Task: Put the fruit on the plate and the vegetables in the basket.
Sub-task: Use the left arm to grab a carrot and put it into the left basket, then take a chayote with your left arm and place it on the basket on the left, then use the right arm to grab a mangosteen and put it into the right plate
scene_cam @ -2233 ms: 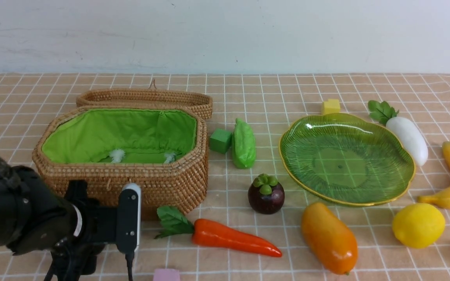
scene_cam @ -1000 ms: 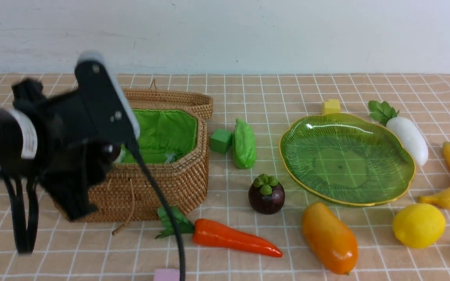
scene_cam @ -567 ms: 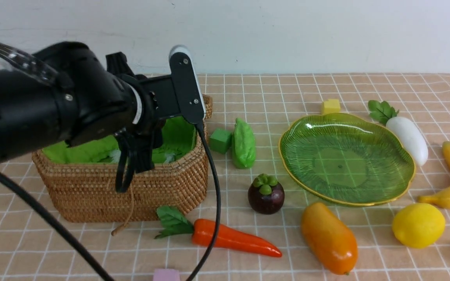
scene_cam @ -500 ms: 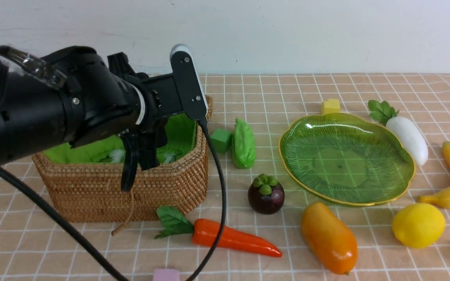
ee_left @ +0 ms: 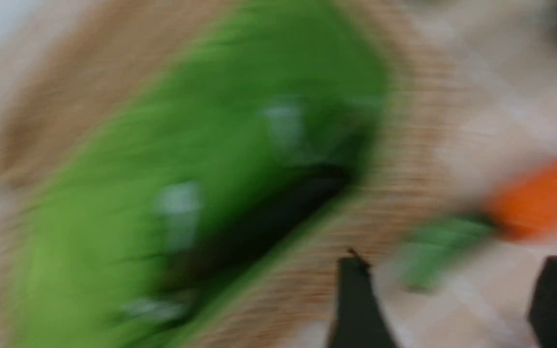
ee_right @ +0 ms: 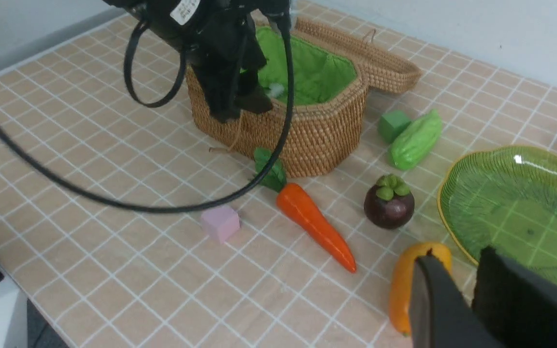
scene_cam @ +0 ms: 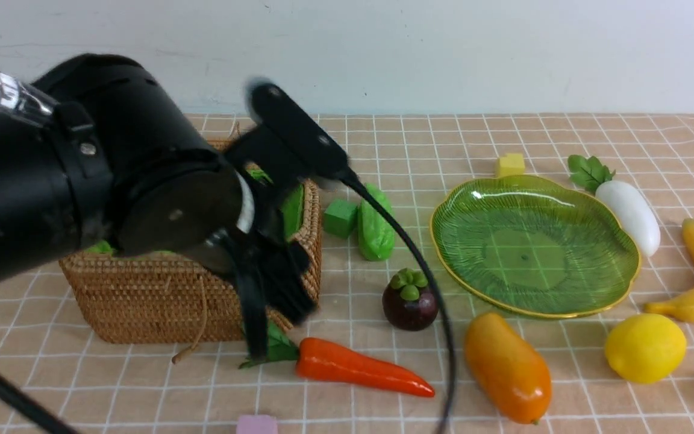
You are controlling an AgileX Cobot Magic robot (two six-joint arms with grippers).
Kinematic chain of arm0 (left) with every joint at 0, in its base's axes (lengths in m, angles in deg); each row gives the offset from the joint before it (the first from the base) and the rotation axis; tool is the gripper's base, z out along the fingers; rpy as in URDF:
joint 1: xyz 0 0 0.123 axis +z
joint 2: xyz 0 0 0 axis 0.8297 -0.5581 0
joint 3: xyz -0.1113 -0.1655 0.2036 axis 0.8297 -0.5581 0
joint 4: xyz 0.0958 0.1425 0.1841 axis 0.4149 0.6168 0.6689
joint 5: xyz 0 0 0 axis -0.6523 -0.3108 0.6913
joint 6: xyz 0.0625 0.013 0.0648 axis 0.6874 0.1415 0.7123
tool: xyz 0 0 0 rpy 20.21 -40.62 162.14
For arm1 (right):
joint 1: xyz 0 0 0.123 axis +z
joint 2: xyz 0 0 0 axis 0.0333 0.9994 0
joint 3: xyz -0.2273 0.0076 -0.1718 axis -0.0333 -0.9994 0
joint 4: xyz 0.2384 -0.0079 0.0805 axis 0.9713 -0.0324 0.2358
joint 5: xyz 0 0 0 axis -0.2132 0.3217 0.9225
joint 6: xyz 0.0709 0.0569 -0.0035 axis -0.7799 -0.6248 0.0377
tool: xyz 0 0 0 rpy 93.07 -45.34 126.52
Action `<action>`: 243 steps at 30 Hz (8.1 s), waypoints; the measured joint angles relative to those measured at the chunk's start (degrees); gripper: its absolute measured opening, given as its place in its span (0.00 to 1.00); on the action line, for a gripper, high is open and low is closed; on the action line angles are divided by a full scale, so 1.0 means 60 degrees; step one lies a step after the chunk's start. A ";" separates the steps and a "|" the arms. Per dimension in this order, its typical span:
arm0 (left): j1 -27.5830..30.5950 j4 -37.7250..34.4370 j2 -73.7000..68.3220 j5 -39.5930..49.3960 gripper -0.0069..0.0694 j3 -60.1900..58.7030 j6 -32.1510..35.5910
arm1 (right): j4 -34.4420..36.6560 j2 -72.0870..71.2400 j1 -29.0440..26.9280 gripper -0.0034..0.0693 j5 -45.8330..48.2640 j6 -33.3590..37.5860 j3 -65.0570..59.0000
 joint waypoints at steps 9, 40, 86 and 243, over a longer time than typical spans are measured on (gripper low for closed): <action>-0.0723 -0.2443 -0.2978 0.1493 0.39 0.2106 0.3690 | -0.0183 0.0000 0.0000 0.26 0.0980 -0.0104 -0.0008; -0.1247 -0.0564 -0.5109 0.1058 0.42 0.2585 0.6239 | -0.0086 -0.0137 0.0000 0.26 0.0980 -0.0098 -0.0019; 0.0479 -0.2055 -0.4587 0.2299 0.23 0.7070 -0.1836 | -0.0104 -0.0137 0.0000 0.27 0.0157 -0.0098 -0.0019; 0.1328 -0.2015 1.0580 -0.3393 0.07 -0.6749 -0.2444 | -0.6420 1.5428 0.3894 0.94 -0.2632 -0.3431 0.5298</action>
